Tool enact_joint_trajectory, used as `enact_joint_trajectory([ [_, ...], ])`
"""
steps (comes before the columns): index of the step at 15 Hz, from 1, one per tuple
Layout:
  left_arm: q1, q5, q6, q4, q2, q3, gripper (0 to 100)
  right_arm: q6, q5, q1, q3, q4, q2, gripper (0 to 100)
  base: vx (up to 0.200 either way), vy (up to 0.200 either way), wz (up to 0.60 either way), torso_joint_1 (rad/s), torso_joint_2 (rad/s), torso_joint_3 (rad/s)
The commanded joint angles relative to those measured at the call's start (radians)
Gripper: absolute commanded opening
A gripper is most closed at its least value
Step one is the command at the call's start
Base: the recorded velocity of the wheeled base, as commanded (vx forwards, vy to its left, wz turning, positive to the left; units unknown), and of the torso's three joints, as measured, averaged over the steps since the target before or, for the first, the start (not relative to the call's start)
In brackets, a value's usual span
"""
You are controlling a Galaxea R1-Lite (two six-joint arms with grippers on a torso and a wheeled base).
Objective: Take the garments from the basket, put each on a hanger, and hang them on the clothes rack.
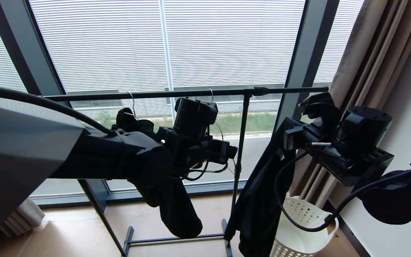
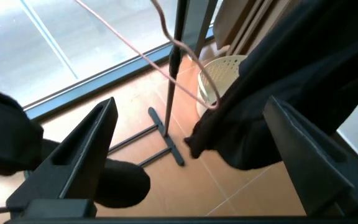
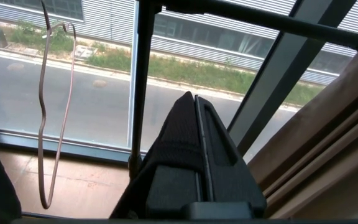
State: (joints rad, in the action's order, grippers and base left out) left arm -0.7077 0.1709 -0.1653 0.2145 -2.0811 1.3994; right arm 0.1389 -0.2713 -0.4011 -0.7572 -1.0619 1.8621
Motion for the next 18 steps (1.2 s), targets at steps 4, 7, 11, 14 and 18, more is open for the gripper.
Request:
enact_joint_trajectory([
  [4, -0.003, 0.004, 0.0, -0.004, -0.192, 0.156, 100, 0.001, -0.006, -0.036, 0.015, -0.007, 0.04, 0, 0.0, 0.0, 0.0, 0.0, 0.0, 0.0],
  [7, 0.014, -0.005, 0.001, -0.006, -0.232, 0.227, 100, 0.002, -0.006, -0.053, 0.022, -0.007, 0.042, 0, 0.0, 0.0, 0.0, 0.0, 0.0, 0.0],
  [11, 0.025, -0.005, 0.001, -0.004, -0.263, 0.279, 100, 0.002, -0.006, -0.07, 0.027, -0.007, 0.043, 0, 0.0, 0.0, 0.0, 0.0, 0.0, 0.0],
  [14, 0.039, -0.004, 0.001, -0.006, -0.303, 0.336, 100, 0.005, -0.006, -0.07, 0.026, -0.018, 0.06, 0, 0.0, 0.0, 0.0, 0.0, 0.0, 0.0],
  [18, 0.05, -0.001, 0.003, -0.007, -0.33, 0.337, 100, 0.005, -0.006, -0.07, 0.026, -0.021, 0.066, 0, 0.0, 0.0, 0.0, 0.0, 0.0, 0.0],
])
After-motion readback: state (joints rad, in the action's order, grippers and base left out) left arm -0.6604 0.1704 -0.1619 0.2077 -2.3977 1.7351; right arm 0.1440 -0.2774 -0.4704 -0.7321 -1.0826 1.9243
